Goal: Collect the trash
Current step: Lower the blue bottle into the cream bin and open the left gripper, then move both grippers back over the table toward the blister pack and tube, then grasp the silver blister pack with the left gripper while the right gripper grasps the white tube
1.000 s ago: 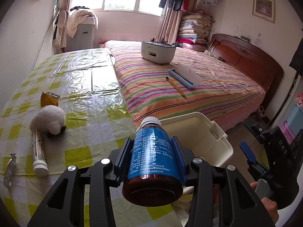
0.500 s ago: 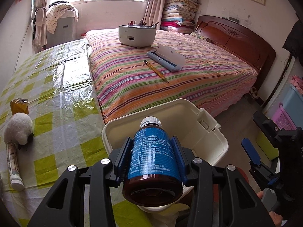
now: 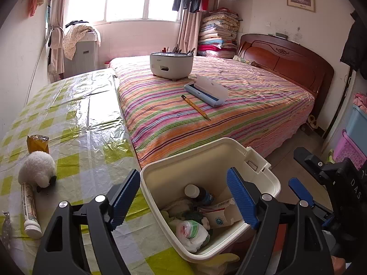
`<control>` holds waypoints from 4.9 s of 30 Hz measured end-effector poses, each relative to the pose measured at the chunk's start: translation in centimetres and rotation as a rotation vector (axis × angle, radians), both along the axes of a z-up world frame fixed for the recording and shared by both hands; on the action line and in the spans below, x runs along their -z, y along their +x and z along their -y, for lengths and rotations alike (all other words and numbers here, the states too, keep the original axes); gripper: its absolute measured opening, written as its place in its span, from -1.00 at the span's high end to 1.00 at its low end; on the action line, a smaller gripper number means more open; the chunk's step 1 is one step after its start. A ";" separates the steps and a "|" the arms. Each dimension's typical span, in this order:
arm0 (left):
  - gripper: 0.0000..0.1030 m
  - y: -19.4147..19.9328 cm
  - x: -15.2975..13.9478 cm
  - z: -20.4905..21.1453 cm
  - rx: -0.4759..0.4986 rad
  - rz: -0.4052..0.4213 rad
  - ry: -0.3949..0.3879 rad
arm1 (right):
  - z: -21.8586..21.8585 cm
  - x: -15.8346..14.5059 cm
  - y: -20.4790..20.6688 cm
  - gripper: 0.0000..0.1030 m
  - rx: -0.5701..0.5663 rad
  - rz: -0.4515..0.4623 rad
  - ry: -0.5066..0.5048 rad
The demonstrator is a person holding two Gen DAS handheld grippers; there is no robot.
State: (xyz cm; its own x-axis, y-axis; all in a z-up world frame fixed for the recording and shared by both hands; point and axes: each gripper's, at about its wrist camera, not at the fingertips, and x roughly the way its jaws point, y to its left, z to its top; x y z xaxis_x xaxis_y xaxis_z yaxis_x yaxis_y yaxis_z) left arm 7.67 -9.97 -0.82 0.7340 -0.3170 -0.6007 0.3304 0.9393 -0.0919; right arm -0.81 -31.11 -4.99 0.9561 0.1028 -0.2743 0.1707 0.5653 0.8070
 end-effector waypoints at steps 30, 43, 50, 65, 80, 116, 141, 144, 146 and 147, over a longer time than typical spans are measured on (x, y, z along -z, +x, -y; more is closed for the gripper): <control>-0.48 -4.9 1.6 -14.0 -0.293 -0.104 -0.069 | -6.3 -0.6 3.3 -0.55 -0.175 -0.064 -0.111; -0.48 -7.0 2.2 -19.4 -0.418 -0.119 -0.093 | -9.8 -0.5 4.3 -0.56 -0.251 -0.087 -0.161; -0.48 -7.5 3.3 -21.6 -0.465 -0.155 -0.109 | -11.0 -0.3 4.8 -0.57 -0.277 -0.104 -0.183; -0.48 -8.5 3.5 -24.9 -0.536 -0.154 -0.135 | -13.0 -0.2 5.4 -0.57 -0.326 -0.126 -0.216; -0.48 -8.4 4.0 -29.8 -0.606 -0.196 -0.141 | -13.8 0.1 5.9 -0.57 -0.357 -0.143 -0.227; 0.24 -2.0 6.5 -29.3 -0.517 -0.196 0.187 | -18.4 -0.3 6.4 -0.57 -0.459 -0.142 -0.384; 0.33 -4.6 5.2 -30.6 -0.508 -0.120 0.038 | -36.4 -1.8 11.3 -0.55 -1.003 -0.129 -0.728; 0.33 -4.6 5.2 -30.6 -0.508 -0.118 0.028 | -38.1 -1.4 11.9 -0.27 -1.042 -0.156 -0.755; 0.33 -4.7 5.2 -30.6 -0.508 -0.115 0.024 | -39.0 -1.0 12.5 -0.14 -1.061 -0.181 -0.774; 0.33 -4.7 5.1 -30.6 -0.507 -0.114 0.020 | -39.4 -0.8 12.7 -0.14 -1.067 -0.190 -0.783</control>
State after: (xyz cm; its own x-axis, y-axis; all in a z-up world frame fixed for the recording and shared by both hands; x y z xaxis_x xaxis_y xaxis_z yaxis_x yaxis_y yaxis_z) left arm 2.97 20.60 -5.96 0.7219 0.0741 -0.6880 -0.1776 0.9808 -0.0807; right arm 11.89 8.29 -4.16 0.4478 0.5262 -0.7229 -0.5682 0.7917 0.2243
